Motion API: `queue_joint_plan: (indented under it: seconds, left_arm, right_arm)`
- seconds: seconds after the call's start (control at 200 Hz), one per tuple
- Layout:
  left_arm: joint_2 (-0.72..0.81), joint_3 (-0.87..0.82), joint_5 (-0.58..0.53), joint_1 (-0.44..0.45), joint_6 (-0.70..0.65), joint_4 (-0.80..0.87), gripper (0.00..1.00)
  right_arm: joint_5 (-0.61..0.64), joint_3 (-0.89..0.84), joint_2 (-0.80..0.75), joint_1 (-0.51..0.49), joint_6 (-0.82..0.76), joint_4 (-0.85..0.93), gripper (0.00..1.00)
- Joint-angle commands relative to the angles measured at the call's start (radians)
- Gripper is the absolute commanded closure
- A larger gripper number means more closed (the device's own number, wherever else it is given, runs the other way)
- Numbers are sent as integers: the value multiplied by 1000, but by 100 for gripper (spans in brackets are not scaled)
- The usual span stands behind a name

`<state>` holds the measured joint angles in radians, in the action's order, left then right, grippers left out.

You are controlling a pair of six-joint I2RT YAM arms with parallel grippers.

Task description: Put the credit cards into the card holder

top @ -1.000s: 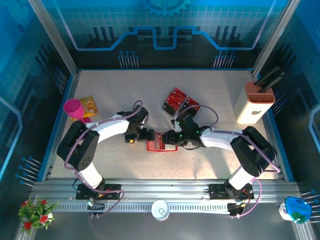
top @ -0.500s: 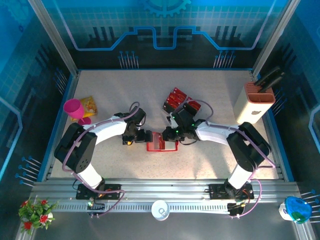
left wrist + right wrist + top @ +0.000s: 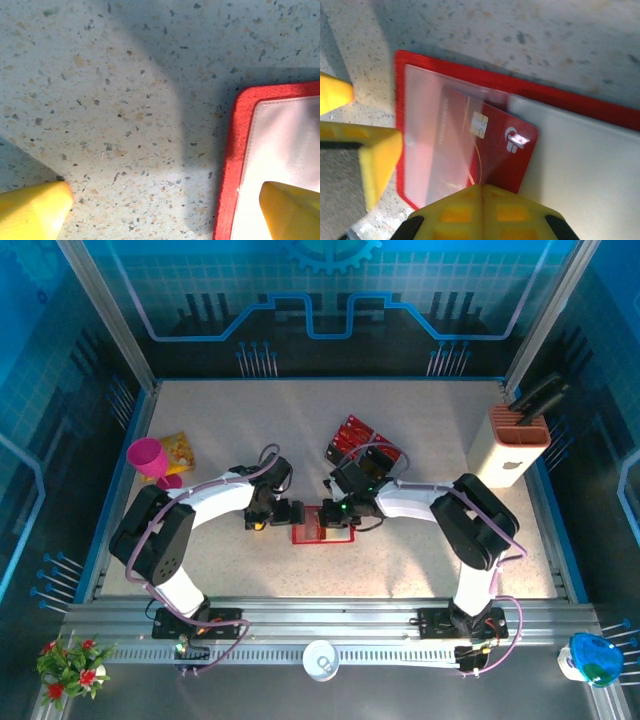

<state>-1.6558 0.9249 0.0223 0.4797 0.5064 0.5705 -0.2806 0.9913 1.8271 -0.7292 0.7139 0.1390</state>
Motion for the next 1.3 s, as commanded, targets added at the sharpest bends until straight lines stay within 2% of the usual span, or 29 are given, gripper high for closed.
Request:
queue_joint_plan:
  seconds: [0.0,0.22,0.645,0.91,1.296]
  left_arm:
    - [-44,-12,-27,-7,0,14,1]
    - [-17,29,-16,-15,-2,41,1]
    - [84,-46,9,-32,73,43,1]
    - [67,-92,-14,-44,82,20,1]
    - [9,-72,-27,-49,52,14,1]
  right_arm:
    - [5,39,51,-39,9,31,96]
    - [-5,69,67,-51,43,9,96]
    - [26,17,-99,2,44,31,95]
    - [14,61,-36,2,18,54,95]
    - [15,108,51,-11,-4,75,96]
